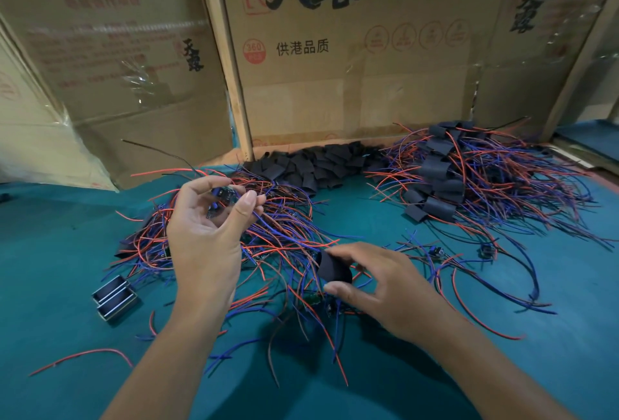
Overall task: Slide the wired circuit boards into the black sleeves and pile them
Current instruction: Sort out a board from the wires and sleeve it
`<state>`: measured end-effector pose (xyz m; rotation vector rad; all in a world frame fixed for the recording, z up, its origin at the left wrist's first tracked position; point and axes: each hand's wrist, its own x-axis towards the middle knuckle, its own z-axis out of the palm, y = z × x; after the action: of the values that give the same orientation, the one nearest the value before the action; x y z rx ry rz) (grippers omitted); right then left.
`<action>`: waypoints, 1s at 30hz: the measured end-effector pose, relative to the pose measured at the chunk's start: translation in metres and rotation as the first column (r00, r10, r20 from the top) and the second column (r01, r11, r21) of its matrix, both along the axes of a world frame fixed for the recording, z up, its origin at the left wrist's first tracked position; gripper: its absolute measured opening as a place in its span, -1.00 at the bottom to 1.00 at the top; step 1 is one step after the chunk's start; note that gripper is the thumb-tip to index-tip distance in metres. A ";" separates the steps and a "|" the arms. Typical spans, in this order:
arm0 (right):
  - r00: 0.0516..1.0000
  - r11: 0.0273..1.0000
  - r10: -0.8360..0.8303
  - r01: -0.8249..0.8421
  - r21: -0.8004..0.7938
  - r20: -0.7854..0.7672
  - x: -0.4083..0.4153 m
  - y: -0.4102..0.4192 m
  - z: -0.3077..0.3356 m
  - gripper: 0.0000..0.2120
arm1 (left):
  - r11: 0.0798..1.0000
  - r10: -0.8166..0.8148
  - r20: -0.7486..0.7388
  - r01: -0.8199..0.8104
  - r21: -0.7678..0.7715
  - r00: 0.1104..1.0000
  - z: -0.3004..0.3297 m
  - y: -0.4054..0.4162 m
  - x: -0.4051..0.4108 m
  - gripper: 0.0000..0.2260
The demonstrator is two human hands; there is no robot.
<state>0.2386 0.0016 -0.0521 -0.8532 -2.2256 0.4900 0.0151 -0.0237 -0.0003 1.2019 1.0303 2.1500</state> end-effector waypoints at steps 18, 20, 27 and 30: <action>0.892 0.840 -0.427 0.452 0.301 -0.148 0.001 -0.004 0.014 -0.68 | 0.971 -0.151 -0.097 0.129 -0.201 0.984 -0.008 -0.012 0.041 -0.79; 0.894 0.805 -0.424 0.445 0.394 -0.143 0.002 -0.003 0.015 -0.67 | 0.967 -0.170 -0.112 0.143 -0.211 0.979 -0.008 -0.013 0.041 -0.79; 0.959 0.938 -0.181 0.235 0.255 -0.217 -0.006 -0.008 0.013 -0.64 | 0.966 -0.209 -0.346 0.140 -0.216 0.914 -0.012 -0.017 0.047 -0.92; 0.958 0.935 -0.182 0.238 0.261 -0.221 -0.004 -0.007 0.013 -0.63 | 0.972 -0.187 -0.391 0.113 -0.205 0.901 -0.010 -0.018 0.047 -0.92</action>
<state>0.2343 -0.0050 -0.0388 -0.8398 -1.9380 0.1360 0.0624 -0.0421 -0.0104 1.6250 1.2232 1.6833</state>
